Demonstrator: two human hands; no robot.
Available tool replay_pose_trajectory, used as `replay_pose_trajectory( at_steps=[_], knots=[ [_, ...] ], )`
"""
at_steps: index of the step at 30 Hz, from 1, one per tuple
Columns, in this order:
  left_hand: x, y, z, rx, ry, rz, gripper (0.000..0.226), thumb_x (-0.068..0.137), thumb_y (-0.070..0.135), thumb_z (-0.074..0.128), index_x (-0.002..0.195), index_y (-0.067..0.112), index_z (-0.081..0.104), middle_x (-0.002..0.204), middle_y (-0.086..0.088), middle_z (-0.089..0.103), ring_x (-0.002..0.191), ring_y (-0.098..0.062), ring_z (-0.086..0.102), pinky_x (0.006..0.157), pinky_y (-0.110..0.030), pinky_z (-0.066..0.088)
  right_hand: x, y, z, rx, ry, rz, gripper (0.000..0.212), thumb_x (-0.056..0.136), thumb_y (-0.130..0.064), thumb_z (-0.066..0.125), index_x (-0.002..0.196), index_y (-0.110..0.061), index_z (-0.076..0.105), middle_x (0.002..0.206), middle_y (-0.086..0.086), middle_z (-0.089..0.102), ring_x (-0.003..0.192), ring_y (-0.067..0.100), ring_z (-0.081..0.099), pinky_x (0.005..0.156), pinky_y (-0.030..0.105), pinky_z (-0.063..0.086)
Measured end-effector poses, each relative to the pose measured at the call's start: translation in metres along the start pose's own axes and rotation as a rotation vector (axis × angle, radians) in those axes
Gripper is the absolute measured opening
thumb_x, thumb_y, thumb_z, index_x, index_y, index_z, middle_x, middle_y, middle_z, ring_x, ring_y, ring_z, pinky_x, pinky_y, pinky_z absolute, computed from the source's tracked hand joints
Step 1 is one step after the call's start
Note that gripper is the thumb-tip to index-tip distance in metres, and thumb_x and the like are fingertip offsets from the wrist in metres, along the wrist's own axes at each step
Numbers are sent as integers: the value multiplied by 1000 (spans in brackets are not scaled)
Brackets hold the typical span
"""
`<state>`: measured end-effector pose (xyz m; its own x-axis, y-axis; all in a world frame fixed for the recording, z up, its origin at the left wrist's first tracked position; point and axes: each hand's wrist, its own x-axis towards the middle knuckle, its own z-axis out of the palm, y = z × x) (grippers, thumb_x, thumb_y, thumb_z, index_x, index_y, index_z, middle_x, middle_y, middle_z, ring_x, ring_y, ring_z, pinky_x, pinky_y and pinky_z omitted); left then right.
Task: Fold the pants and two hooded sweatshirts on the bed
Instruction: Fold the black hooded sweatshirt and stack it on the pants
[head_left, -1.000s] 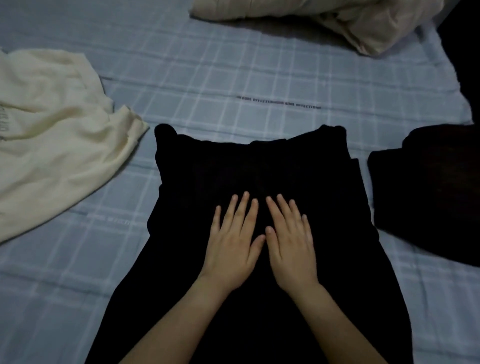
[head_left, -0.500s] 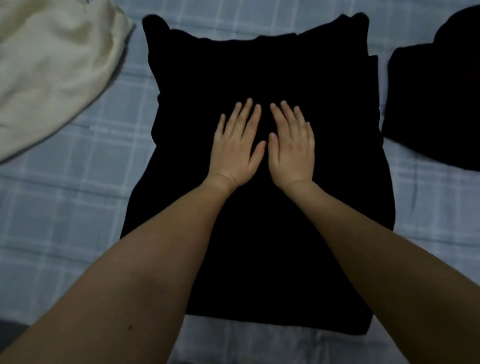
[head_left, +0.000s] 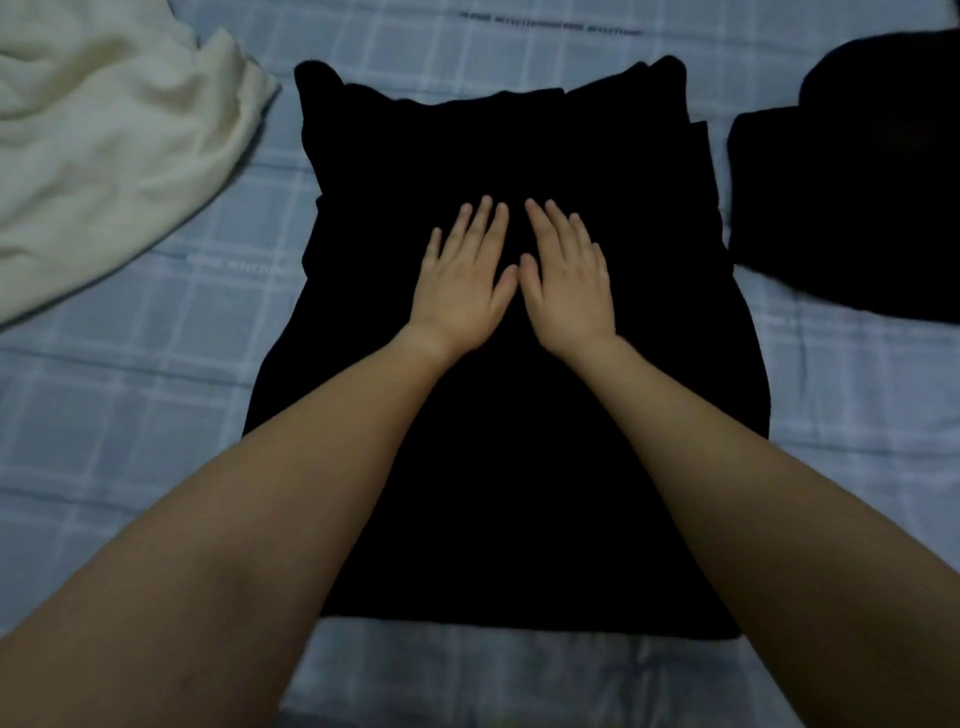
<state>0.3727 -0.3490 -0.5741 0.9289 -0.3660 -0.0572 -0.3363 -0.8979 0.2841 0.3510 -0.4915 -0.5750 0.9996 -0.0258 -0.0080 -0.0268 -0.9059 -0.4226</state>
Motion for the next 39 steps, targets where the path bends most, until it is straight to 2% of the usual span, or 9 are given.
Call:
replay_pose_trajectory(
  at_steps=[4,8,14,18,21,23,30,34,39],
  knots=[
    [-73,-1,-30,-30,3,85,59,103,42,27,157,21,19,163,-9,22,150,-26,17,120,-45,13,-64,-12,-30,222,13,22,54,106,-34,35,158,-33,21,163,8,25,151,27,20,121,53,22],
    [-217,4,-19,17,0,117,57,100,40,28,154,22,31,160,-5,30,148,-30,24,118,-52,18,-202,-36,-28,-17,92,20,53,104,-37,32,157,-34,27,163,4,28,151,28,19,120,50,15],
    [-281,1,9,87,-148,60,57,105,44,25,157,21,20,164,-6,17,152,-24,9,123,-44,6,-307,-57,9,-112,-183,162,53,107,-37,33,158,-28,23,166,-3,19,154,20,6,125,42,5],
    [-317,28,-2,-452,76,-50,40,97,22,48,135,13,56,131,-7,57,121,-22,53,103,-36,43,-350,-74,6,523,154,450,29,104,-21,48,131,-22,57,125,2,59,117,15,54,98,21,41],
    [-336,51,-8,-1335,-79,-648,33,96,-6,50,128,1,54,109,-13,64,97,-25,65,86,-33,53,-356,-82,1,976,171,741,26,103,-4,48,119,-23,58,102,17,66,89,18,63,86,29,50],
    [-341,57,-5,-1620,-88,-914,33,97,-8,44,129,0,49,113,-21,64,97,-30,67,89,-33,56,-354,-78,-3,1036,176,777,33,103,-3,47,132,-19,52,98,20,68,87,19,67,87,33,54],
    [-350,67,-6,-1684,78,-1009,52,96,-7,47,137,23,40,100,-20,68,93,-25,71,86,-29,58,-348,-63,-1,1213,268,804,65,101,-3,53,154,-33,28,91,7,66,86,20,70,86,29,59],
    [-338,63,-9,-1812,247,-933,69,95,-7,48,146,37,34,102,-8,63,98,-20,65,93,-29,55,-336,-62,1,1264,367,665,75,95,5,59,150,-37,32,141,0,53,115,6,64,92,24,55],
    [-314,64,-4,-2064,426,-1011,63,95,-2,52,139,40,38,118,-6,61,108,-22,66,92,-36,55,-317,-48,6,1433,407,731,67,96,-7,64,147,-42,39,146,-1,49,118,14,64,86,32,57]
  ],
)
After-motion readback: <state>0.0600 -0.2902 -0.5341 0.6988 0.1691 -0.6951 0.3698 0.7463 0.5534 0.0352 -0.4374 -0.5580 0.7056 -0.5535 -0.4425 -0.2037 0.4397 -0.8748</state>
